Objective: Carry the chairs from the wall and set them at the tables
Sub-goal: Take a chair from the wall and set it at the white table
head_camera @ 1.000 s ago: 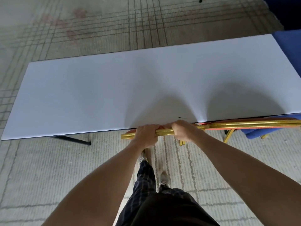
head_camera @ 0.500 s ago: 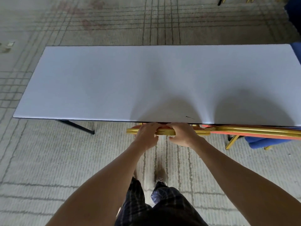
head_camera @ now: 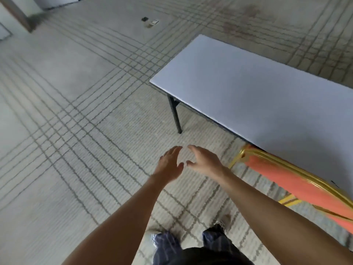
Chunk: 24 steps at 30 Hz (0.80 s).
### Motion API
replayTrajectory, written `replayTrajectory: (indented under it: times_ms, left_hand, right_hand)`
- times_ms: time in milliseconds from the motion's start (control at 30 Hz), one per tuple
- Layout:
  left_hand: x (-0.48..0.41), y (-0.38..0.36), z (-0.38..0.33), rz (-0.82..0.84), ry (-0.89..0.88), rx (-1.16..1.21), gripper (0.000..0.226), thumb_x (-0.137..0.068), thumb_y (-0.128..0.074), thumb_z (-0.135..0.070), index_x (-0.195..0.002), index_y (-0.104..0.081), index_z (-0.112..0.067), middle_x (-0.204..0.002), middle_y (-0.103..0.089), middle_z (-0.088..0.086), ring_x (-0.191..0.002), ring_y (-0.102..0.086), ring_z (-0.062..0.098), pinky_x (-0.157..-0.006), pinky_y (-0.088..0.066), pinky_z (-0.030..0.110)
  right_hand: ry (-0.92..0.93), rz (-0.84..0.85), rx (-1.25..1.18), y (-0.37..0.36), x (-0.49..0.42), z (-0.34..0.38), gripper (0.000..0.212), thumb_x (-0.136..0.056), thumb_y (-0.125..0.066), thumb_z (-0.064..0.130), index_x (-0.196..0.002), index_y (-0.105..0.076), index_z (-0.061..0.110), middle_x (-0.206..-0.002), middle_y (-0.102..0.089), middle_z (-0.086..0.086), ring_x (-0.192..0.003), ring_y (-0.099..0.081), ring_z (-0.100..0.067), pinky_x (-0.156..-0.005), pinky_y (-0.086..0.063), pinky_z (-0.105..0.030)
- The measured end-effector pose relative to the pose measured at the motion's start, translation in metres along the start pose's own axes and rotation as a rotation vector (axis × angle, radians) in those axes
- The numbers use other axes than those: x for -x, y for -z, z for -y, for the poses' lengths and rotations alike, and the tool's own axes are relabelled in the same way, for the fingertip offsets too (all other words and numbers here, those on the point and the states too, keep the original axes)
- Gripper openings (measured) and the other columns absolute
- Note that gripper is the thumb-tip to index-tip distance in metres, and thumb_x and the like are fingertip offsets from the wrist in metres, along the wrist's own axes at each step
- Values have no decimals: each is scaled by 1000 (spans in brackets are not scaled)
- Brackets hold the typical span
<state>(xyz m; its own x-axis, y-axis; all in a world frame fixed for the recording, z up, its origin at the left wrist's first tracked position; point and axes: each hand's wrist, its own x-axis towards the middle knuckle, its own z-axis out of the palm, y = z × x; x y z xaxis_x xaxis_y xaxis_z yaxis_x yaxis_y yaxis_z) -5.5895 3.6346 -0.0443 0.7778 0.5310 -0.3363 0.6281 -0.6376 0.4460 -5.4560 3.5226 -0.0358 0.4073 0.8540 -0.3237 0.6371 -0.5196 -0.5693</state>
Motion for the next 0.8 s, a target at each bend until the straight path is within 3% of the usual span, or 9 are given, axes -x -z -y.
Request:
replayTrajectory:
  times_ms: [167, 567, 800]
  left_hand:
    - [76, 46, 126, -133, 213, 143, 63, -98, -55, -31, -154, -26, -29, -160, -30, -3, -144, -33, 22, -116, -31, 44]
    - [268, 130, 393, -491, 520, 408, 54, -92, -65, -18, -143, -48, -13, -143, -53, 7, -133, -48, 21, -103, -29, 16]
    - [372, 151, 502, -659, 732, 543, 53, -91, -65, -19, -141, -50, -15, -141, -56, 3, -132, -50, 19, -109, -36, 27]
  right_hand:
    - [70, 156, -39, -73, -35, 132, 72, -89, -63, 48, -151, -32, 26, -145, -50, 4, -130, -49, -15, -100, -41, -31]
    - [298, 395, -50, -264, -76, 416, 64, -87, -63, 44, -145, -41, 30, -137, -55, 9, -125, -53, -11, -98, -46, -31]
    - [479, 597, -3, -367, -83, 567, 56, -88, -65, 39, -140, -49, 25, -128, -61, 6, -118, -56, -11, -100, -47, -31]
